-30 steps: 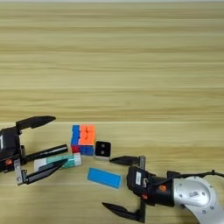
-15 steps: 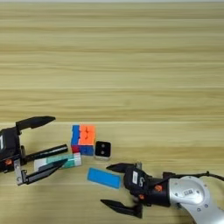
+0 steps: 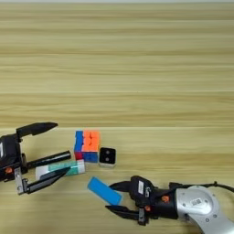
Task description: Move the objects on the table
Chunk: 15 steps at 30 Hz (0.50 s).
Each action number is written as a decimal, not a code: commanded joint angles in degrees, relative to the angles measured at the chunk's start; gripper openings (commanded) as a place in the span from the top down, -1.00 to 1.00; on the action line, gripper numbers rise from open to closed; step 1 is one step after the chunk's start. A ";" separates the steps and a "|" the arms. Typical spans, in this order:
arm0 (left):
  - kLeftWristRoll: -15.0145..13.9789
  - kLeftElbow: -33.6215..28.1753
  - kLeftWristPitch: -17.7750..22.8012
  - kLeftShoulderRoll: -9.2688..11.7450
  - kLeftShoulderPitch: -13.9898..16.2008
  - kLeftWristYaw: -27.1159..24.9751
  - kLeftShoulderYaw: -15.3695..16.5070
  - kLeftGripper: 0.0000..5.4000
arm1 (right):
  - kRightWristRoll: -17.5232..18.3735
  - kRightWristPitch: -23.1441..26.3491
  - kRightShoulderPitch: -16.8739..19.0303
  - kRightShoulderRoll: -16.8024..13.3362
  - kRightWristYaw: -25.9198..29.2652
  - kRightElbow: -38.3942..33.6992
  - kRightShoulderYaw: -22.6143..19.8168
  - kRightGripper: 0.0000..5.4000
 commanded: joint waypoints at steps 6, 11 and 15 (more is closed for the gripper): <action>0.28 -0.47 -0.09 0.12 -0.09 0.06 0.48 -1.00 | -0.85 0.80 -0.21 -0.49 -0.99 0.75 -0.41 0.48; 0.30 -0.40 -0.13 0.10 -0.08 0.05 0.46 -1.00 | 0.11 0.62 -0.55 -0.05 -1.56 -0.85 -0.85 0.48; 0.28 -0.21 -0.04 0.10 -0.29 -0.05 0.40 -1.00 | 0.94 1.52 -1.27 1.36 -2.23 -3.27 0.01 0.48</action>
